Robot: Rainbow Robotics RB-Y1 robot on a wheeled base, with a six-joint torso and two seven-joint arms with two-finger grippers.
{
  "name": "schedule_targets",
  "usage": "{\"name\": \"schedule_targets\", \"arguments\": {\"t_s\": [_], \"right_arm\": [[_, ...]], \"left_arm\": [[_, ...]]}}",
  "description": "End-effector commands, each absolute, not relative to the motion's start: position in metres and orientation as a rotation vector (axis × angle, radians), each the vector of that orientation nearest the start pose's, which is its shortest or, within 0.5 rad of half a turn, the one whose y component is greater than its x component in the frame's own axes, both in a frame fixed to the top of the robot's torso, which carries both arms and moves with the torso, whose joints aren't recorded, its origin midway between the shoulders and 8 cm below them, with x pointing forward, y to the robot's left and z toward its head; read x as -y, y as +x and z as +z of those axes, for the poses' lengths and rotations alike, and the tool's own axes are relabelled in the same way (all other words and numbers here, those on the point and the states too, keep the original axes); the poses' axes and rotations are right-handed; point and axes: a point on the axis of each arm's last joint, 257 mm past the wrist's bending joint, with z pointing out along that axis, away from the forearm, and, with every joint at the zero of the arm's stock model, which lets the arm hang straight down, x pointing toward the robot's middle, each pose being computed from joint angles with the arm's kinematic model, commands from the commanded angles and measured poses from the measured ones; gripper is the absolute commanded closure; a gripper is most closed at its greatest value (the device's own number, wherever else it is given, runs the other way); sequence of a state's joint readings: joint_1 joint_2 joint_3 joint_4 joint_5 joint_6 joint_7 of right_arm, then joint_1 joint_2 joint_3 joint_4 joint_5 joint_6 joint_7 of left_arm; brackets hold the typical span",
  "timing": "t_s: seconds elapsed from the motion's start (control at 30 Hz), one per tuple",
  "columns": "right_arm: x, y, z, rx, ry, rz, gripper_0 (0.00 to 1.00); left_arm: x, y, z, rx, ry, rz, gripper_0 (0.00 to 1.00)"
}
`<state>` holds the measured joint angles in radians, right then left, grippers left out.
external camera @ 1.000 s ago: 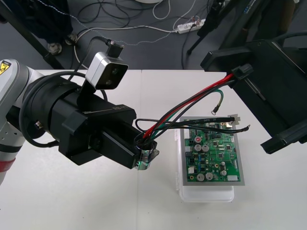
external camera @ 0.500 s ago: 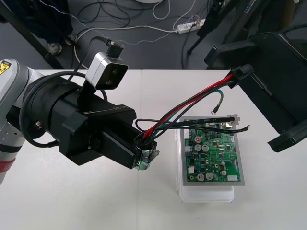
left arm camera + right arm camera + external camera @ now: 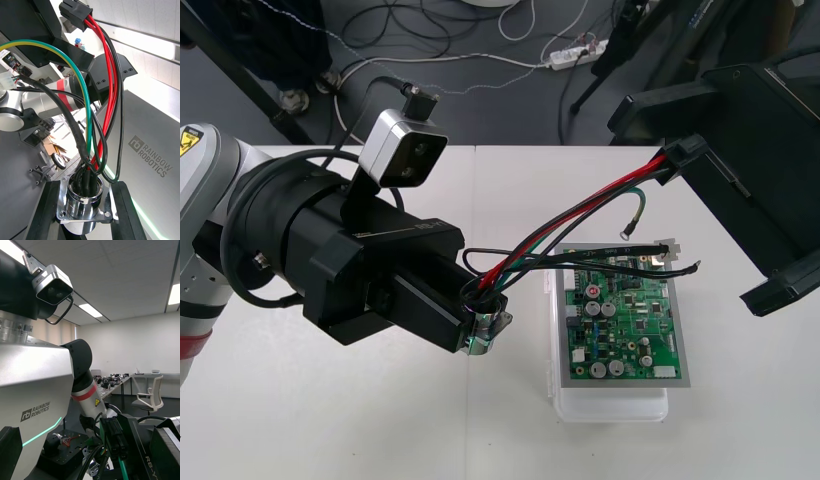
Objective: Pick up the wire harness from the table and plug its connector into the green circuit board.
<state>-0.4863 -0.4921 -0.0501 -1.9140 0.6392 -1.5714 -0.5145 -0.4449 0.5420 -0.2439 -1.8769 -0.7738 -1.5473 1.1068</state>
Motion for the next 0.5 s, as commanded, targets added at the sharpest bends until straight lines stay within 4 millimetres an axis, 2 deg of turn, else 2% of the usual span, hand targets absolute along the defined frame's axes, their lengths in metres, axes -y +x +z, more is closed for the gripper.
{"name": "schedule_targets", "arguments": {"t_s": [0.03,0.07,0.13,0.5], "right_arm": [[0.0727,0.2052,0.1029,-0.545,-1.510,1.496,0.52],[0.0727,0.2052,0.1029,-0.545,-1.510,1.496,0.89],[0.0727,0.2052,0.1029,-0.545,-1.510,1.496,1.00],[0.0727,0.2052,0.1029,-0.545,-1.510,1.496,1.00]], "left_arm": [[-0.0201,0.1973,-0.0069,1.647,-1.676,2.425,1.00],[-0.0201,0.1973,-0.0069,1.646,-1.678,2.426,1.00],[-0.0201,0.1969,-0.0075,1.647,-1.673,2.425,1.00],[-0.0200,0.1975,-0.0079,1.649,-1.674,2.425,1.00]]}}
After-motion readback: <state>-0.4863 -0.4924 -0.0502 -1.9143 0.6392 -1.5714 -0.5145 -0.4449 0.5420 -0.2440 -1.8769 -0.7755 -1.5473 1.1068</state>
